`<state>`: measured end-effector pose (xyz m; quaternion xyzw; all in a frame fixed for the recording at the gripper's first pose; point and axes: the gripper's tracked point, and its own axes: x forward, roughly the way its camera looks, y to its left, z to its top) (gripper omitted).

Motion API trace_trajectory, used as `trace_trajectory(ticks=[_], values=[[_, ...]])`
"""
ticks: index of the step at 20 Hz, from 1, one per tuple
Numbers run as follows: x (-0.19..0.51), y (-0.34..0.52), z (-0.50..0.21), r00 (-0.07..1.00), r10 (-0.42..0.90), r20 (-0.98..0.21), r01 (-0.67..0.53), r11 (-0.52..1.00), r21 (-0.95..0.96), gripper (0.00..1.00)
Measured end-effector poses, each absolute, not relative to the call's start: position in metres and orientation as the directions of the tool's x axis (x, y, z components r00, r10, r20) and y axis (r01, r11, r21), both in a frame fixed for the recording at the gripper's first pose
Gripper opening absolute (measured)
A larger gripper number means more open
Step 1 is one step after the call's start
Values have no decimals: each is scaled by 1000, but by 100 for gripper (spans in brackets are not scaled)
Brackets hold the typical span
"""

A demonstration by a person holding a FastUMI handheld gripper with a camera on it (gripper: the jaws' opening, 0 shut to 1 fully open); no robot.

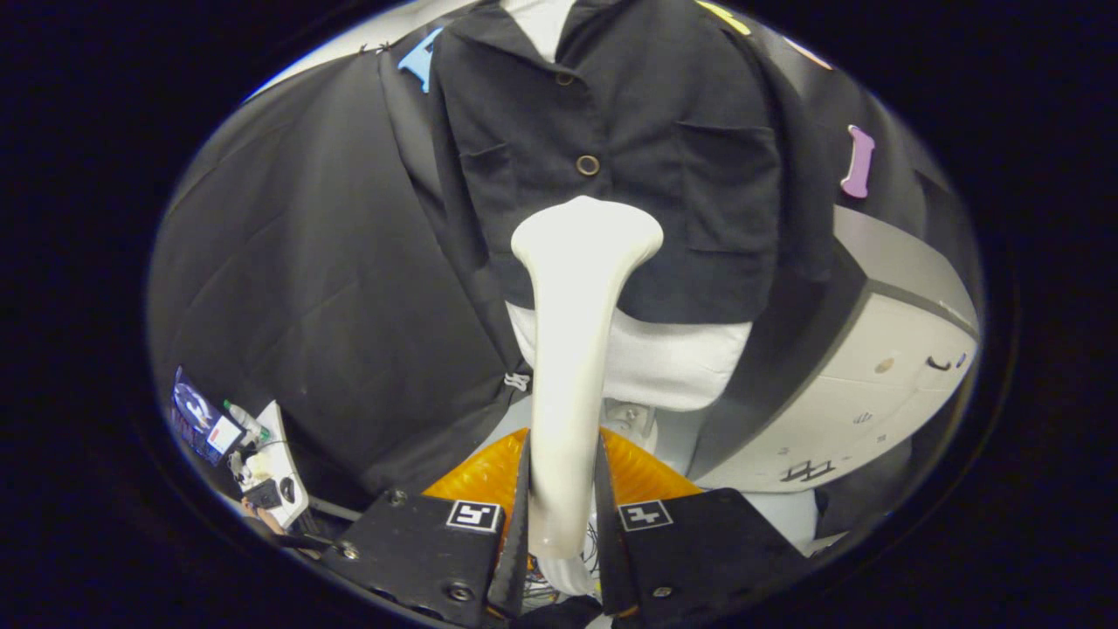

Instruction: Iron the clothes twice with a garment steamer, once on the left side and once on the right side.

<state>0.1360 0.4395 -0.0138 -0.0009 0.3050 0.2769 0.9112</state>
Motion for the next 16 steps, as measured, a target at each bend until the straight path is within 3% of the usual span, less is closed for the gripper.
trace_trajectory(ticks=[9,16], values=[[80,273,-24,716,460,-525,-433,883,182,36],[38,124,-47,790,361,-496,-300,933,200,36]])
